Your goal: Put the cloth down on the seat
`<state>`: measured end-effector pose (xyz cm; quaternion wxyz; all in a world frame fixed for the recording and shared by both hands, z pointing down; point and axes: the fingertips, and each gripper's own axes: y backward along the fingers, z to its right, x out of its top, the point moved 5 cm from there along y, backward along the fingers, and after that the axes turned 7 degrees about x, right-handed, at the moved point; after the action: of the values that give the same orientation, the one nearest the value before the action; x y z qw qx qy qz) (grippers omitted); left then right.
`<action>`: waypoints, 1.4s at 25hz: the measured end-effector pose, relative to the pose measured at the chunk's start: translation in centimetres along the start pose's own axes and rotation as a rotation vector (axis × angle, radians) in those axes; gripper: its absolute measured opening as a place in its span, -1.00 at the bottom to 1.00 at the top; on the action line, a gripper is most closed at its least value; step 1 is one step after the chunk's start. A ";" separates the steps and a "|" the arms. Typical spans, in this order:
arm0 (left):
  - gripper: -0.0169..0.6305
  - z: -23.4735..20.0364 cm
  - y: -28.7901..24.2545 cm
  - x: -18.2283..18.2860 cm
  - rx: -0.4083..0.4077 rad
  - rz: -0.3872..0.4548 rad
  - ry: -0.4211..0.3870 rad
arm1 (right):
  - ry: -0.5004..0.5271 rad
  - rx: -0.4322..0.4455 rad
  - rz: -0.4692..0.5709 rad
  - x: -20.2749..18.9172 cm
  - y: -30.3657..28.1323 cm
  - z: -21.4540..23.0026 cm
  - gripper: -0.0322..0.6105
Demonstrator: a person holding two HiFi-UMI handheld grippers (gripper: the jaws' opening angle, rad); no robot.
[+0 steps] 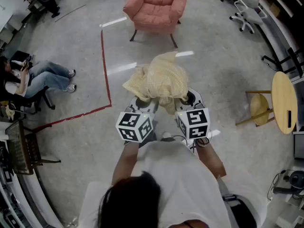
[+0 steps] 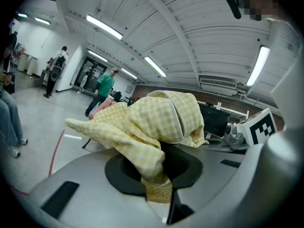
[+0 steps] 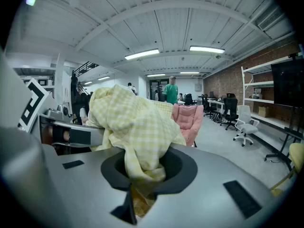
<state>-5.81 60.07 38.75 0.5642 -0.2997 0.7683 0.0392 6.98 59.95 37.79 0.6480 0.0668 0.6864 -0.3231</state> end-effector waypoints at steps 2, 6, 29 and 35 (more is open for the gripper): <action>-0.67 -0.8 -0.5 0.1 -0.001 0.000 0.007 | -0.005 0.005 -0.005 0.1 -1.0 0.1 -0.64; -0.67 -2.9 -1.4 0.7 -0.014 -0.004 0.012 | -0.018 0.010 -0.002 0.4 -3.1 -0.1 -0.63; -0.67 -12.1 -7.0 5.5 -0.090 -0.042 -0.019 | -0.068 -0.061 0.001 3.4 -13.4 -0.2 -0.63; -0.67 -13.3 -11.0 6.3 -0.050 -0.041 0.006 | -0.056 -0.018 -0.016 4.1 -16.8 3.1 -0.63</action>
<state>-12.59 43.17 41.00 0.5549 -0.3294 0.7625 0.0461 0.42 43.76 40.09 0.6650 0.0467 0.6714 -0.3238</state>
